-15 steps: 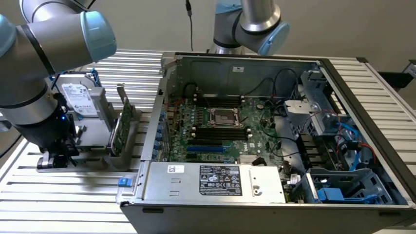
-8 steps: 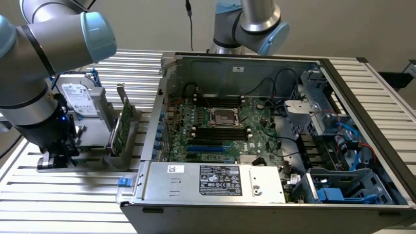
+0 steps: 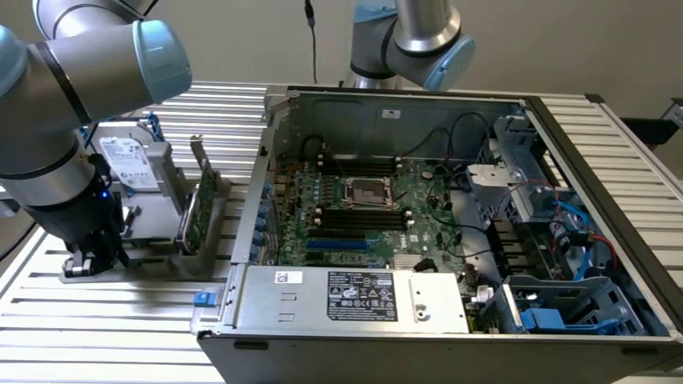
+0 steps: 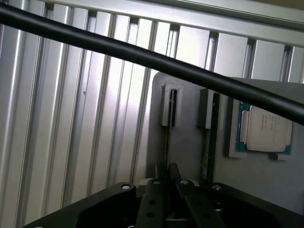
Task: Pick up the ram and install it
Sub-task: 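Pick up the ram and move it above insertion slot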
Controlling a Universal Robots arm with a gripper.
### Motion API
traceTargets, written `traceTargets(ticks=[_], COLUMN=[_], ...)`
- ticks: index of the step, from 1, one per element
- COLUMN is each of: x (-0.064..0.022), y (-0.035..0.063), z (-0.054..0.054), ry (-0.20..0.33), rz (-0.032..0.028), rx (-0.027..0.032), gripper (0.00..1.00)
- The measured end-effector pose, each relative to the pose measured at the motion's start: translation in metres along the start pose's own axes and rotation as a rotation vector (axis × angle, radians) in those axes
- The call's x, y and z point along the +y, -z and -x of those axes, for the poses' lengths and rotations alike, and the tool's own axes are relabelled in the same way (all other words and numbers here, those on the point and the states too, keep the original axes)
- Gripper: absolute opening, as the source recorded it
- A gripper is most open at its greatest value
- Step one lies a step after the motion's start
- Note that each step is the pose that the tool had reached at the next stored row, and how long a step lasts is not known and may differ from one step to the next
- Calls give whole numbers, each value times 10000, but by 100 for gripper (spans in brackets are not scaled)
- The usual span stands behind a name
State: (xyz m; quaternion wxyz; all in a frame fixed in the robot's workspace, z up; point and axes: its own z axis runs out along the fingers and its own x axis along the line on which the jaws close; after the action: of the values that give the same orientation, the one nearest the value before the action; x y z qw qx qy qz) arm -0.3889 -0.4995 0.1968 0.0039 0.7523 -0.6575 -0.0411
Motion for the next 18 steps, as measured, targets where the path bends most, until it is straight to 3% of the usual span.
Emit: traceTargets(ticks=[18], x=[-7], y=[-9], z=[47], ry=[-249], rz=[-15], rx=[-15], gripper=[14])
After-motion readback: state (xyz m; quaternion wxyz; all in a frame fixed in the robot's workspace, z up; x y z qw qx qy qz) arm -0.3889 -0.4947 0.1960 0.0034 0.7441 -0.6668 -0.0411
